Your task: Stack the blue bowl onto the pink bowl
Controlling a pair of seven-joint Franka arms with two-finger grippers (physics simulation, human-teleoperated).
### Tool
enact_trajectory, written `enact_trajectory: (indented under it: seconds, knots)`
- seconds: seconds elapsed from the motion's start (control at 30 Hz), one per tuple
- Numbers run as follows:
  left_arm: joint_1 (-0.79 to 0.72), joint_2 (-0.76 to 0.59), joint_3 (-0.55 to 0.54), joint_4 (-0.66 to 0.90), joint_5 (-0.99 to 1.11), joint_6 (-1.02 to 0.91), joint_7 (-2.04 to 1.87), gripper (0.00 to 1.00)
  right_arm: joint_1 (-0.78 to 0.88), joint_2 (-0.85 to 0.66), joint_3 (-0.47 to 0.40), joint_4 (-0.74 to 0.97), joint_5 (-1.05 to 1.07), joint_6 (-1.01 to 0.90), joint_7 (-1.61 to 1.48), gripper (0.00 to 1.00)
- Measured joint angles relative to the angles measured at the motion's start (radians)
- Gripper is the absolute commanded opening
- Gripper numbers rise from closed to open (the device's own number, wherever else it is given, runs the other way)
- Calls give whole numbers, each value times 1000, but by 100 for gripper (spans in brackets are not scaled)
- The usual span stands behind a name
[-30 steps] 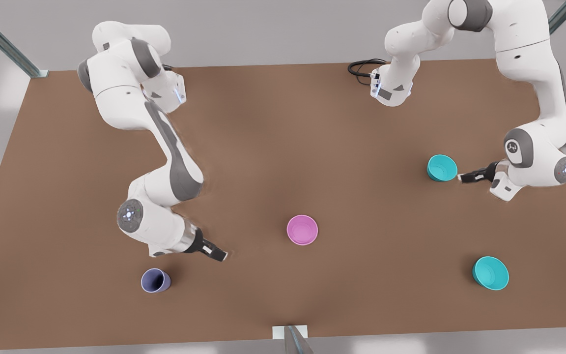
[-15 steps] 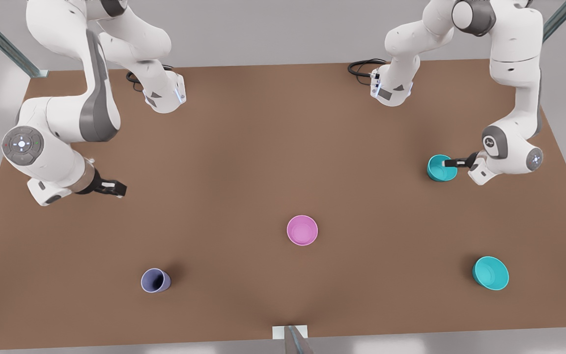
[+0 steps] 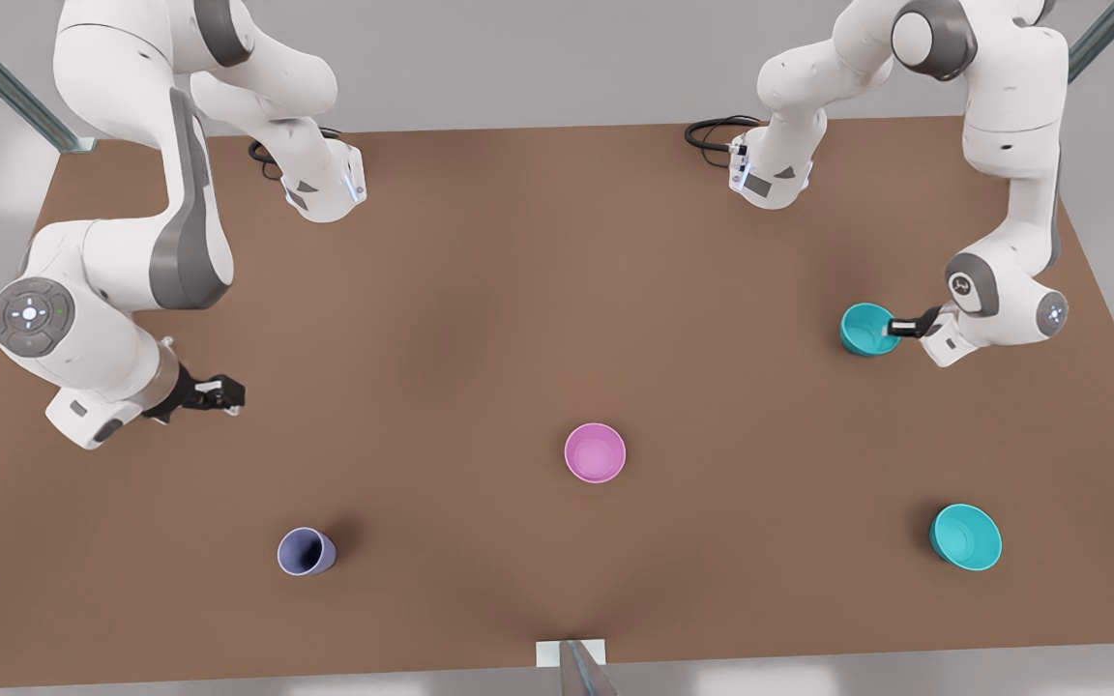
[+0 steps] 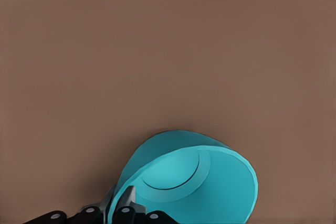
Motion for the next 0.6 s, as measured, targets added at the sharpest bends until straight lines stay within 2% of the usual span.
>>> enact_trajectory:
  seconds: [0.1, 0.17, 0.23, 0.27, 0.33, 0.4, 0.5, 0.6]
  knots:
    - [-87, -75, -58, 76, -32, -55, -26, 21, 1, 10, 1, 10, -15, 0, -29, 100]
    - [-212, -70, -83, 159, -43, -80, -70, 21, 2, 15, 1, 12, -19, 0, -46, 100]
    - [-303, 34, -147, 317, -47, -112, -134, 21, 2, 20, 2, 12, -22, 0, -60, 100]
    - [-345, 125, -168, 463, -47, -149, -173, 21, 2, 23, 2, 12, -23, 0, -67, 100]
    - [-431, 300, -185, 742, -48, -232, -261, 21, 2, 25, 2, 12, -24, 0, -80, 100]
    - [-510, 408, -191, 910, -50, -293, -358, 21, 3, 30, 2, 13, -25, 1, -91, 100]
    - [-556, 541, -194, 1119, -62, -355, -502, 21, 4, 37, 2, 15, -27, 1, -106, 100]
    - [-593, 609, -189, 1224, -87, -392, -636, 21, 5, 31, 2, 28, -27, -4, -119, 100]
